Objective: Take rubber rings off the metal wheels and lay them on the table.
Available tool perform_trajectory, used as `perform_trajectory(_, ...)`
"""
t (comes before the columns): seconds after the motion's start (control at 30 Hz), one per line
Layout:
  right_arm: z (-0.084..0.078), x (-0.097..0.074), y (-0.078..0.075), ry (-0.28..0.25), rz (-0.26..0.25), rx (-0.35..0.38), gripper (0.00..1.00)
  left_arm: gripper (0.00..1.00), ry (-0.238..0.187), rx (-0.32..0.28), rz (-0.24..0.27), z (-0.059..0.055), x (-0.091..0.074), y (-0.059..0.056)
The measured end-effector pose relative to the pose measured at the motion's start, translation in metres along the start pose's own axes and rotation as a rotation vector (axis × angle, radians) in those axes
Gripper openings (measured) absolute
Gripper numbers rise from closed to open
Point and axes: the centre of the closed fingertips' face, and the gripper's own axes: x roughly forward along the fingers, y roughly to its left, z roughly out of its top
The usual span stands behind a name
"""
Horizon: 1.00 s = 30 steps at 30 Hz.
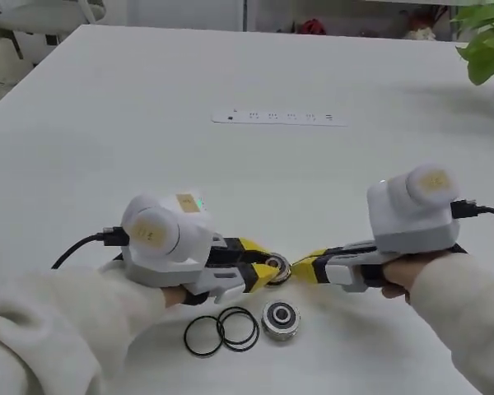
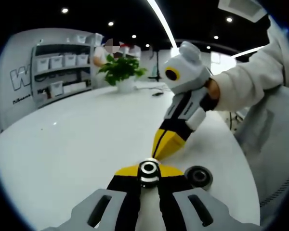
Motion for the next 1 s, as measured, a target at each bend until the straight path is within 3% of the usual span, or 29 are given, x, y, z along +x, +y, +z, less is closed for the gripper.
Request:
perform_trajectory(0.27, 0.002, -0.001, 0.004, -0.065, 0.045, 0.202, 0.0, 0.13, 0.013, 0.013, 0.013, 0.0, 0.0, -0.001)
perform_trajectory(0.77, 0.008, 0.0, 0.018, -0.069, 0.046, 0.186, 0.0, 0.13, 0.011, 0.016, 0.018, -0.001, 0.0, 0.0)
perform_trajectory(1.0, 0.009, 0.001, 0.017, -0.066, 0.055, 0.176, 0.0, 0.13, 0.007, 0.013, 0.018, 0.0, -0.001, 0.0)
